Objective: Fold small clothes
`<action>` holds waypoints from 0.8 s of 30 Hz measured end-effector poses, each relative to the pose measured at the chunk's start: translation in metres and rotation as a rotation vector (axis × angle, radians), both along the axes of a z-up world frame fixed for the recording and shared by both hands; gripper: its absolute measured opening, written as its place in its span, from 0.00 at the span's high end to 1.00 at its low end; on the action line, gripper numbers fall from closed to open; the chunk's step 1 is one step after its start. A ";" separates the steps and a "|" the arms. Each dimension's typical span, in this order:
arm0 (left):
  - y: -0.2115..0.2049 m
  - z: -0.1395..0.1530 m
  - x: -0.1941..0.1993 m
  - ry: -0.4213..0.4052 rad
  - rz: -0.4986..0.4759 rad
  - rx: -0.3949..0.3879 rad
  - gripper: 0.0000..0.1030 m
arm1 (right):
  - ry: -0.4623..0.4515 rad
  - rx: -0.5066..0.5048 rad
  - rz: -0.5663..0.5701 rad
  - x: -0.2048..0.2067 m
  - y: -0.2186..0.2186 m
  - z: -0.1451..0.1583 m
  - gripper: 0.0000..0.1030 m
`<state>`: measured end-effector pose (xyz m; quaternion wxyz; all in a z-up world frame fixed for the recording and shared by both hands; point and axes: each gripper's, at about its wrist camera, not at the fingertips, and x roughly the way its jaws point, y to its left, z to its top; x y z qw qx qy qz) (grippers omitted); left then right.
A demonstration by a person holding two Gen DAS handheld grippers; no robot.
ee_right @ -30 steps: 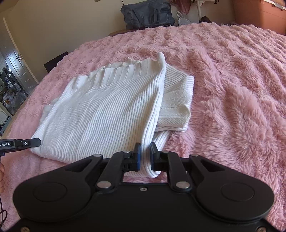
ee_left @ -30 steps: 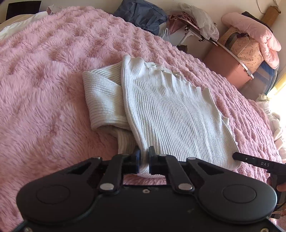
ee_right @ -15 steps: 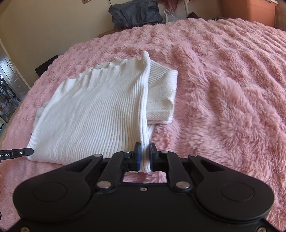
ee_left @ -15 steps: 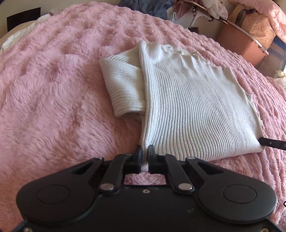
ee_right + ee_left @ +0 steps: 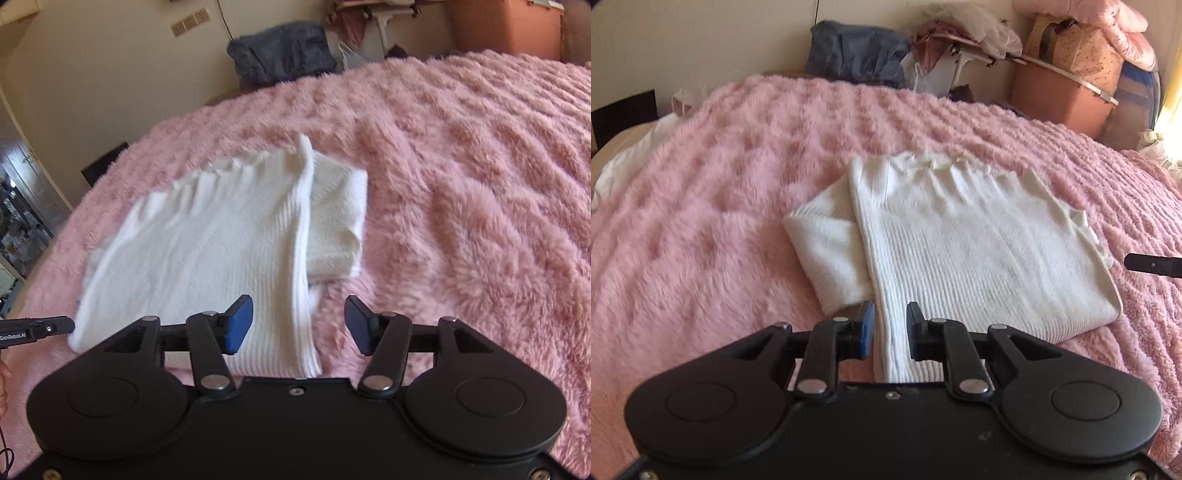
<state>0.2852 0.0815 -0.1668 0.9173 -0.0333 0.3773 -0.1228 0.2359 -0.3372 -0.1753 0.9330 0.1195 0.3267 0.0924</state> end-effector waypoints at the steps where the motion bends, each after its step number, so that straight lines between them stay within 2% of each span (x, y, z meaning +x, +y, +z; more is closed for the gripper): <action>1: -0.002 0.006 0.005 -0.013 -0.009 -0.004 0.83 | -0.036 -0.013 0.017 0.003 0.004 0.009 0.44; 3: -0.010 0.014 0.022 -0.045 -0.020 -0.010 0.77 | -0.081 -0.044 0.055 0.016 0.015 0.020 0.46; 5: -0.017 0.014 0.040 -0.060 -0.017 -0.035 0.77 | -0.095 -0.074 0.088 0.036 0.027 0.025 0.48; 9: -0.022 -0.005 0.074 -0.025 0.035 -0.115 0.77 | -0.063 -0.104 0.146 0.070 0.047 0.015 0.62; 15: -0.013 -0.044 0.097 0.060 0.121 -0.124 0.77 | 0.018 -0.222 0.065 0.092 0.042 -0.019 0.64; 18: -0.009 -0.055 0.093 0.054 0.115 -0.124 0.76 | 0.032 -0.209 0.066 0.094 0.029 -0.028 0.71; 21: -0.010 -0.050 0.092 0.047 0.118 -0.135 0.77 | 0.024 -0.235 0.078 0.091 0.031 -0.027 0.71; 24: -0.015 -0.031 0.096 -0.032 0.089 -0.167 0.75 | -0.027 -0.235 0.098 0.088 0.040 -0.017 0.70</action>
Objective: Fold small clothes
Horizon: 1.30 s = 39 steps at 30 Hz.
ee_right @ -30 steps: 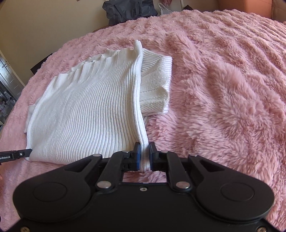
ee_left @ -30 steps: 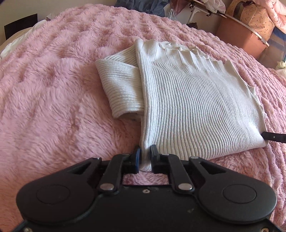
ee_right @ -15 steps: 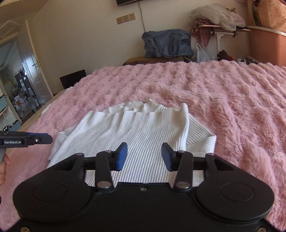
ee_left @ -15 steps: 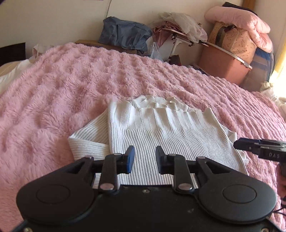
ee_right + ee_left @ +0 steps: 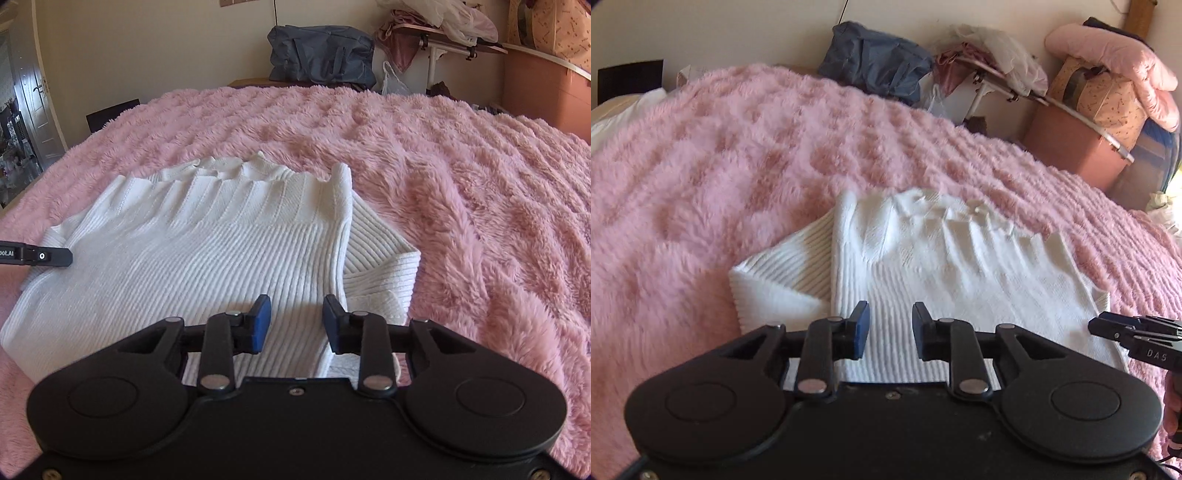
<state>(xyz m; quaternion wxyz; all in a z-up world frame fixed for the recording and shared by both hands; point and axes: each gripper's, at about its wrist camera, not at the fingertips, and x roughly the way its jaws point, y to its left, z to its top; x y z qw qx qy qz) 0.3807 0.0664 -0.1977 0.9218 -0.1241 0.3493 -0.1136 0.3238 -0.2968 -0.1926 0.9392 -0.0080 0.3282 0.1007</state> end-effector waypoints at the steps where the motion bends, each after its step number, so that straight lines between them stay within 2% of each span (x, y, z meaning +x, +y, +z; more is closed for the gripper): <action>1: -0.002 0.005 0.004 -0.027 -0.013 -0.009 0.73 | -0.022 0.007 0.011 0.001 0.002 0.004 0.70; 5: -0.010 0.009 0.037 -0.041 -0.049 -0.027 0.72 | -0.060 0.006 0.019 0.022 0.009 0.011 0.70; 9: -0.009 -0.005 0.076 0.036 -0.013 -0.048 0.72 | -0.086 0.037 -0.002 0.054 0.003 0.012 0.68; 12: -0.003 -0.019 0.094 0.105 0.036 -0.066 0.72 | -0.067 0.062 -0.035 0.077 -0.004 0.009 0.67; 15: 0.006 -0.028 0.099 0.137 0.073 -0.117 0.73 | -0.019 0.069 -0.068 0.096 -0.008 0.001 0.67; 20: 0.014 -0.037 0.095 0.150 0.105 -0.130 0.80 | -0.011 -0.036 -0.150 0.101 -0.016 -0.012 0.67; 22: 0.015 -0.041 0.093 0.164 0.116 -0.157 0.81 | 0.014 0.003 -0.161 0.102 -0.024 -0.017 0.66; 24: 0.017 -0.035 0.088 0.151 0.121 -0.174 0.80 | 0.000 0.034 -0.187 0.096 -0.028 -0.011 0.66; 26: 0.021 -0.023 0.080 0.137 0.114 -0.178 0.73 | -0.038 0.054 -0.218 0.084 -0.026 0.001 0.65; 29: 0.031 0.001 0.065 0.090 0.092 -0.106 0.69 | -0.078 0.080 -0.150 0.058 -0.008 0.023 0.65; 31: 0.045 0.013 0.054 0.076 0.086 -0.083 0.67 | -0.103 0.082 -0.062 0.033 0.016 0.035 0.65; 34: 0.070 0.024 0.035 0.072 0.077 -0.111 0.65 | -0.120 0.031 0.082 -0.006 0.066 0.042 0.64; 39: 0.104 0.031 -0.002 0.066 0.086 -0.146 0.61 | -0.069 0.013 0.253 -0.058 0.133 0.038 0.63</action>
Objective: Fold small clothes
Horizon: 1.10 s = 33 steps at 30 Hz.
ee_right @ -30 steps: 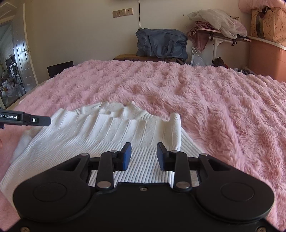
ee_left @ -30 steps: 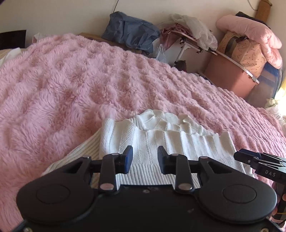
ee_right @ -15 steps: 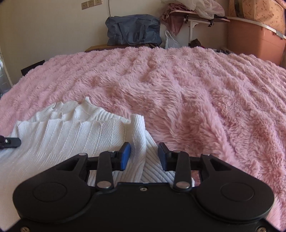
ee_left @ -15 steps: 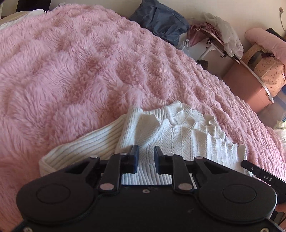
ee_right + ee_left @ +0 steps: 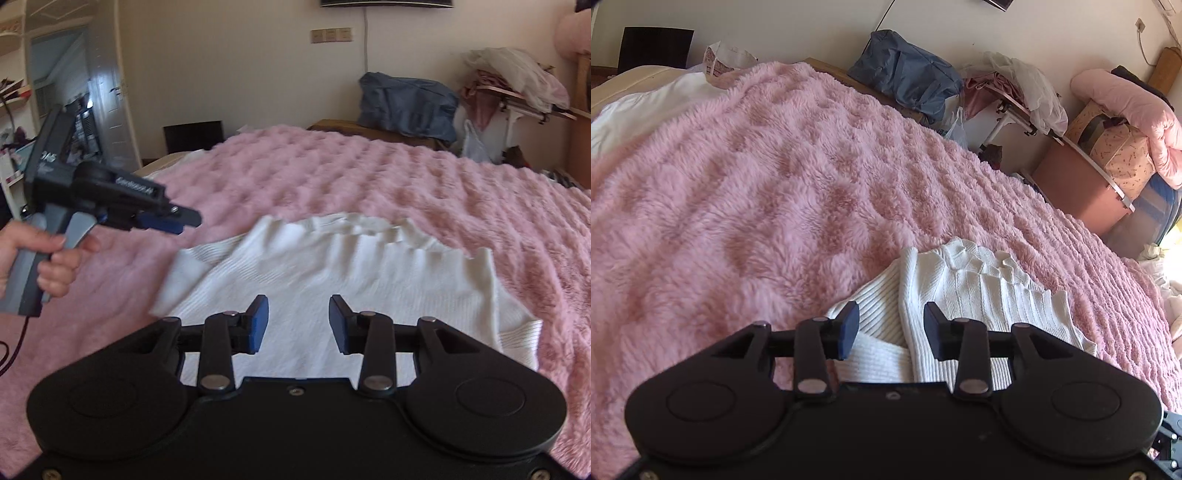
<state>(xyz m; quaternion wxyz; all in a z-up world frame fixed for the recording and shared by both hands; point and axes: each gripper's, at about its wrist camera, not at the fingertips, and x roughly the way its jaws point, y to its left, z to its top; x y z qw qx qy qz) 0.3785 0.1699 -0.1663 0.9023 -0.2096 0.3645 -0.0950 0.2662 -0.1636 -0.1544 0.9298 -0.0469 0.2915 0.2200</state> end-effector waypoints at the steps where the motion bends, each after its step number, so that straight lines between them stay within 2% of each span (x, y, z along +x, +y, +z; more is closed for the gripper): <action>1: 0.004 -0.001 -0.007 0.006 0.007 -0.006 0.60 | 0.002 -0.009 0.018 -0.007 0.010 -0.002 0.63; 8: 0.026 -0.024 -0.048 0.046 0.055 -0.091 0.56 | 0.016 -0.130 0.099 -0.046 0.058 -0.021 0.56; 15: 0.026 -0.046 -0.056 0.080 0.073 -0.152 0.55 | 0.021 -0.175 0.097 -0.057 0.071 -0.027 0.56; 19: 0.020 -0.052 -0.050 0.064 0.077 -0.163 0.55 | 0.008 -0.195 0.120 -0.057 0.081 -0.031 0.51; 22: 0.016 -0.057 -0.043 0.069 0.072 -0.165 0.55 | -0.015 -0.244 0.137 -0.056 0.092 -0.036 0.51; 28: 0.009 -0.064 -0.021 0.081 0.036 -0.141 0.54 | -0.003 -0.302 0.144 -0.051 0.106 -0.046 0.50; 33: 0.006 -0.066 -0.007 0.074 0.029 -0.168 0.54 | -0.038 -0.383 0.159 -0.048 0.120 -0.056 0.50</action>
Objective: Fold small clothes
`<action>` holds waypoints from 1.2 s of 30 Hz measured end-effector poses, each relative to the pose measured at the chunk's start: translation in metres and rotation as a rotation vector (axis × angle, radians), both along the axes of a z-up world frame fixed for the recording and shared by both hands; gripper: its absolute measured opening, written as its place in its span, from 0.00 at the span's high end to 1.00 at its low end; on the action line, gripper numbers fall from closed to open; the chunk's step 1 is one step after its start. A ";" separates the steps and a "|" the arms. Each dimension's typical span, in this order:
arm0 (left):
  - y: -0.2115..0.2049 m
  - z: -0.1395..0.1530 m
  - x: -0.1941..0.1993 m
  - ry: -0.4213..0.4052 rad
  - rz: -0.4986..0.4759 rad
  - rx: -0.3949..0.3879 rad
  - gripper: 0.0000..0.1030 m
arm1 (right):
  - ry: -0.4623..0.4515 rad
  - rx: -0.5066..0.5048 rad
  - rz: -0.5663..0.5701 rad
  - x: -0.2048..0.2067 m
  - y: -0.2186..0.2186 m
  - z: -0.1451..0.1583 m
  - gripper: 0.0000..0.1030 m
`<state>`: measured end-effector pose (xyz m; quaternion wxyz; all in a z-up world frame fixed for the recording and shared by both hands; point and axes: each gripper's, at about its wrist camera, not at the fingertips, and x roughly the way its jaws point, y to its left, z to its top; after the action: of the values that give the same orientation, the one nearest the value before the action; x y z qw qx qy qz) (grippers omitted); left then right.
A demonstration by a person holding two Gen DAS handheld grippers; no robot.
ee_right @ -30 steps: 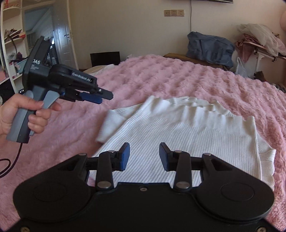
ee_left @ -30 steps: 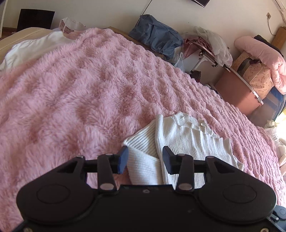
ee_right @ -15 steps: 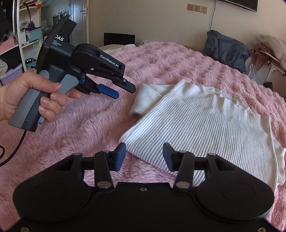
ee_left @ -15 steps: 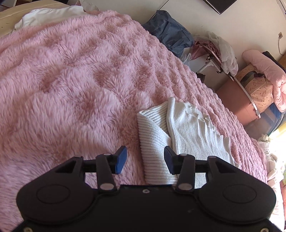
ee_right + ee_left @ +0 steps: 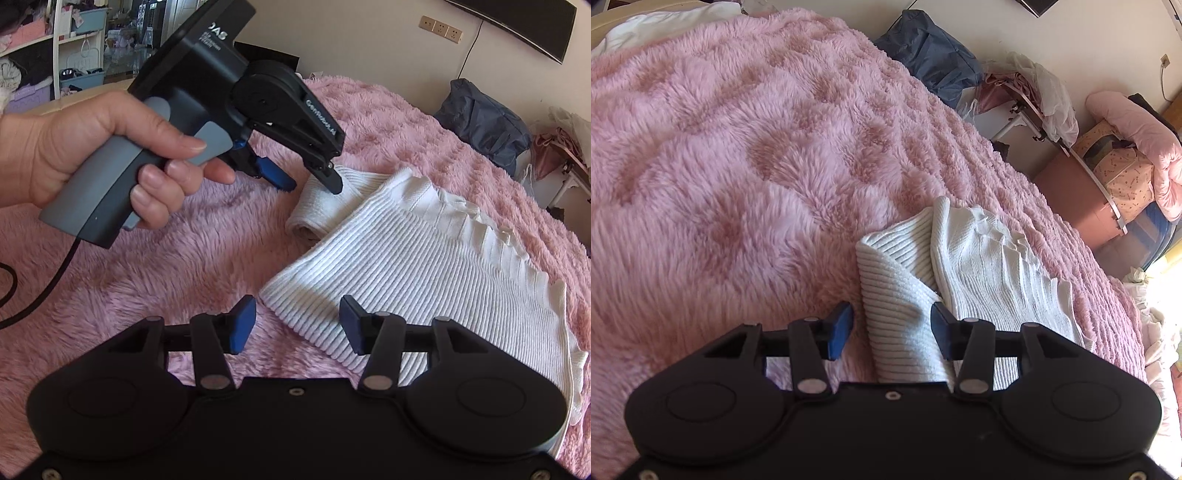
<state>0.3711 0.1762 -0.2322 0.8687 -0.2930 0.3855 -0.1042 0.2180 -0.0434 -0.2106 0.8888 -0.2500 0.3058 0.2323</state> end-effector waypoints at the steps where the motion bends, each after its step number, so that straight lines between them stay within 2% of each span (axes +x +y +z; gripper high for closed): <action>1: 0.000 -0.001 0.002 -0.003 -0.001 -0.010 0.54 | -0.010 -0.018 0.006 0.000 0.002 -0.002 0.50; 7: -0.003 -0.009 0.019 0.007 -0.002 -0.069 0.53 | -0.066 -0.104 0.010 -0.001 0.013 -0.012 0.50; 11: 0.003 -0.017 0.026 0.007 0.012 -0.162 0.52 | -0.068 -0.106 0.018 -0.007 0.013 -0.011 0.50; 19: 0.011 -0.023 0.048 -0.001 0.012 -0.326 0.51 | -0.143 -0.165 0.031 -0.011 0.022 -0.013 0.50; 25: 0.001 -0.028 0.061 0.028 -0.013 -0.344 0.52 | -0.119 -0.166 0.033 -0.007 0.025 -0.014 0.51; 27: -0.001 -0.027 0.061 -0.008 -0.037 -0.356 0.56 | -0.114 -0.161 0.028 -0.002 0.023 -0.014 0.56; 29: -0.003 -0.027 0.062 -0.036 -0.081 -0.382 0.59 | -0.103 -0.163 0.033 -0.002 0.023 -0.015 0.57; 32: -0.005 -0.028 0.066 -0.008 -0.078 -0.349 0.90 | -0.108 -0.175 0.047 -0.004 0.025 -0.017 0.59; 36: -0.005 -0.026 0.066 0.009 -0.070 -0.300 0.92 | -0.075 -0.143 0.031 -0.005 0.025 -0.016 0.77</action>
<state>0.4372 0.1711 -0.2584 0.8094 -0.4062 0.3793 -0.1897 0.2129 -0.0187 -0.2268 0.8757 -0.3261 0.2845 0.2140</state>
